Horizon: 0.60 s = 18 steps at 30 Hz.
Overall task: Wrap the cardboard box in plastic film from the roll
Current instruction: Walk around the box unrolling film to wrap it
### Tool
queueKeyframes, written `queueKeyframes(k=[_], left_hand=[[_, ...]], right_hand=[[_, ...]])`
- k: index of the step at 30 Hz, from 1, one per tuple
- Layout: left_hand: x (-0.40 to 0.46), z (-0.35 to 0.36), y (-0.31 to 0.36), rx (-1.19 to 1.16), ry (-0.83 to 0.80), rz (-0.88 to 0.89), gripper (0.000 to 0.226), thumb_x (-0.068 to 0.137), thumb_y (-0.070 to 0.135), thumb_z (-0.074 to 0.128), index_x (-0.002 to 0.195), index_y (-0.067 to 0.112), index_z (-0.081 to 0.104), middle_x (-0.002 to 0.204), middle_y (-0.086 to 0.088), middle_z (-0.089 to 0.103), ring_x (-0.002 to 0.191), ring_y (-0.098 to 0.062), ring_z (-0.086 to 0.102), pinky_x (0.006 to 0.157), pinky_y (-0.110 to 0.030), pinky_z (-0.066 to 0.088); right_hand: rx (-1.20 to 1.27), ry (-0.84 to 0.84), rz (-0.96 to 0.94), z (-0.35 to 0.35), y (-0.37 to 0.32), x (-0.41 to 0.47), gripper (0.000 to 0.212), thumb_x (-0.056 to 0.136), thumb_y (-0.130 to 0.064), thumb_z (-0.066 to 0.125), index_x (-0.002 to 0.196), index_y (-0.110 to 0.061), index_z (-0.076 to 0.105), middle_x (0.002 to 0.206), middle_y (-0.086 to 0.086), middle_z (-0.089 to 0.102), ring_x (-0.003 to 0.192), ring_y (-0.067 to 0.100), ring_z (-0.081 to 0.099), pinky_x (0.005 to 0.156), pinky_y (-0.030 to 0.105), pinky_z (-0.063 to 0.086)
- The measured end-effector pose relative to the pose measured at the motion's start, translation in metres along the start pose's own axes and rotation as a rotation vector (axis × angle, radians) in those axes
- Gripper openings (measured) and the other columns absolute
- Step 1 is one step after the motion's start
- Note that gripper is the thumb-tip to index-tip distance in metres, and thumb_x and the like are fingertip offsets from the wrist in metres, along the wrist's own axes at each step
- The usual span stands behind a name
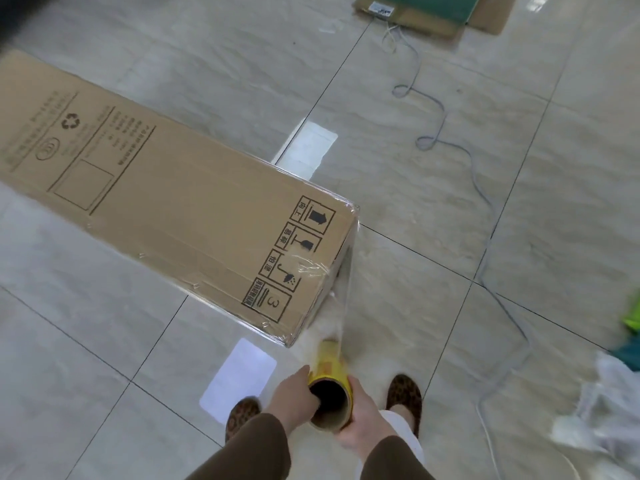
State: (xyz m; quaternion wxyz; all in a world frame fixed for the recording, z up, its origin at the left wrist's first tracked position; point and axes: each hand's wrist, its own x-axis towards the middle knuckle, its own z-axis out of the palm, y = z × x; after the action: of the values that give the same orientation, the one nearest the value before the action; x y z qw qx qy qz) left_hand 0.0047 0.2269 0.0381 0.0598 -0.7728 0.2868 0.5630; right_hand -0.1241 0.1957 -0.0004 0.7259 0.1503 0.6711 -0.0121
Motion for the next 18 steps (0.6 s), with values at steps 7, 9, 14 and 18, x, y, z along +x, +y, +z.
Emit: queueKeyframes(k=[7,9,14,18], left_hand=[[-0.011,-0.008,-0.06,0.024,-0.048,0.062,0.074,0.091,0.007,0.044,0.154,0.035,0.019,0.134,-0.003,0.058,0.119,-0.021,0.055,0.099,-0.027,0.044],[-0.011,-0.017,-0.073,0.145,-0.027,0.099,0.072,0.093,0.007,0.042,0.154,0.036,0.017,0.133,-0.005,0.057,0.116,-0.022,0.056,0.099,-0.028,0.046],[-0.005,-0.052,-0.098,0.716,0.015,0.296,0.062,0.093,0.01,0.045,0.15,0.03,0.032,0.133,-0.005,0.051,0.12,-0.025,0.054,0.096,-0.033,0.047],[-0.003,-0.069,-0.111,0.839,0.073,0.334,0.072,0.087,0.007,0.05,0.151,0.022,0.022,0.125,-0.007,0.059,0.109,-0.029,0.061,0.082,-0.034,0.046]], right_hand=[[0.204,-0.063,-0.011,0.022,0.086,0.019,0.05,0.097,-0.035,0.065,0.136,-0.004,0.063,0.129,0.028,0.069,0.122,0.044,0.065,0.107,0.056,0.05],[0.235,-0.119,0.032,0.031,0.107,0.017,0.048,0.1,-0.032,0.061,0.134,0.002,0.061,0.127,0.035,0.067,0.116,0.051,0.066,0.1,0.06,0.054],[0.114,-0.043,0.023,0.056,0.141,0.026,0.04,0.108,-0.019,0.05,0.134,0.01,0.058,0.112,0.037,0.072,0.095,0.054,0.073,0.075,0.06,0.062],[0.075,-0.072,-0.008,0.078,0.144,0.021,0.068,0.102,-0.055,0.054,0.134,0.005,0.061,0.125,0.032,0.069,0.12,0.049,0.065,0.106,0.066,0.047]])
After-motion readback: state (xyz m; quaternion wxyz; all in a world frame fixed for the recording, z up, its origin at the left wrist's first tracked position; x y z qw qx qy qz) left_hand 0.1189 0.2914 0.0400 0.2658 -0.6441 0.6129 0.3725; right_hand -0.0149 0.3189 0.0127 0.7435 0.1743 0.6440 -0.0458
